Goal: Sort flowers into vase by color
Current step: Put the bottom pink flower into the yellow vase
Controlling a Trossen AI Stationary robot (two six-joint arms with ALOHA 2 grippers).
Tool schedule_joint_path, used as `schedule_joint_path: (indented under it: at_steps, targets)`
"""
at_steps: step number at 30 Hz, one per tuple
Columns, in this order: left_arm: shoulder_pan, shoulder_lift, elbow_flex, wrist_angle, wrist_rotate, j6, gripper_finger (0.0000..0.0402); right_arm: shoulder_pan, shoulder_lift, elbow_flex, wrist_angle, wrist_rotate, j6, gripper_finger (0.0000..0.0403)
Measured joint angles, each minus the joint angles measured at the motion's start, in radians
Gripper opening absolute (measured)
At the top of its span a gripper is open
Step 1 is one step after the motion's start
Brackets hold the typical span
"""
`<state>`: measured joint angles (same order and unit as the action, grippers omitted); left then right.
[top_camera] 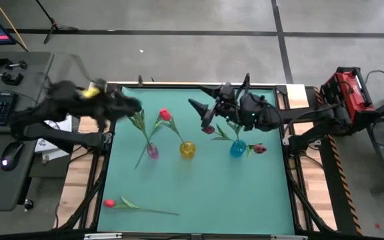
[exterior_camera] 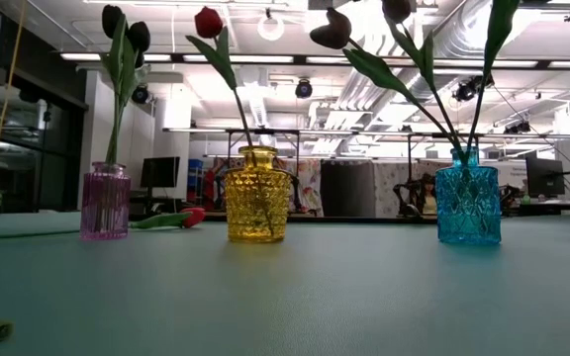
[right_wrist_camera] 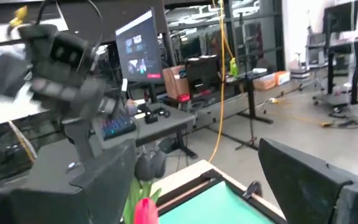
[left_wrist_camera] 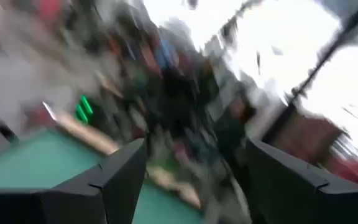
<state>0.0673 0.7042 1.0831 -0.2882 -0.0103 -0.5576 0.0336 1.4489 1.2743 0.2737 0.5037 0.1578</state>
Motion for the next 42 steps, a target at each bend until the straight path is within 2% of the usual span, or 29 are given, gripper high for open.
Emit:
schedule_joint_path:
  at_steps: [2,8,14,17,20,24,28,31,38,42]
  targets:
    - [-0.041,0.059,-0.001,-0.028,0.077,-0.052,0.0256,-0.007,-0.011,0.000,-0.004,0.001,-0.022,0.0325]
    - [-0.243,0.224,-0.002,-0.177,0.193,-0.152,0.0242,-0.019,-0.020,0.000,-0.053,0.001,-0.059,0.0325]
    - [-0.514,0.341,-0.001,-0.349,0.219,-0.350,0.0233,-0.034,-0.020,0.000,-0.135,0.001,-0.062,0.0325]
    - [-0.643,0.387,-0.002,-0.489,0.219,-0.561,0.0231,-0.045,-0.020,0.000,-0.160,0.001,-0.062,0.0325]
    - [-0.759,0.434,-0.021,-0.529,0.196,-0.825,0.0231,-0.058,-0.020,0.000,-0.186,0.001,-0.062,0.0325]
    - [-0.876,0.531,-0.039,-0.522,0.036,-1.250,0.0231,-0.080,-0.020,0.000,-0.224,0.001,-0.047,0.0325]
    - [-0.943,0.655,-0.040,-0.487,-0.052,-1.708,0.0231,-0.106,-0.020,0.000,-0.302,0.001,0.006,0.0325]
    - [-0.976,0.754,-0.040,-0.401,-0.060,-1.892,0.0231,-0.125,-0.020,0.000,-0.368,-0.020,0.022,0.0325]
    - [-0.940,1.000,-0.040,-0.071,-0.104,-1.974,0.0231,-0.172,-0.020,0.000,-0.451,-0.131,0.018,0.0325]
    - [-0.915,1.071,-0.002,-0.056,-0.115,-1.981,0.0231,-0.180,-0.020,0.000,-0.460,-0.192,0.025,0.0325]
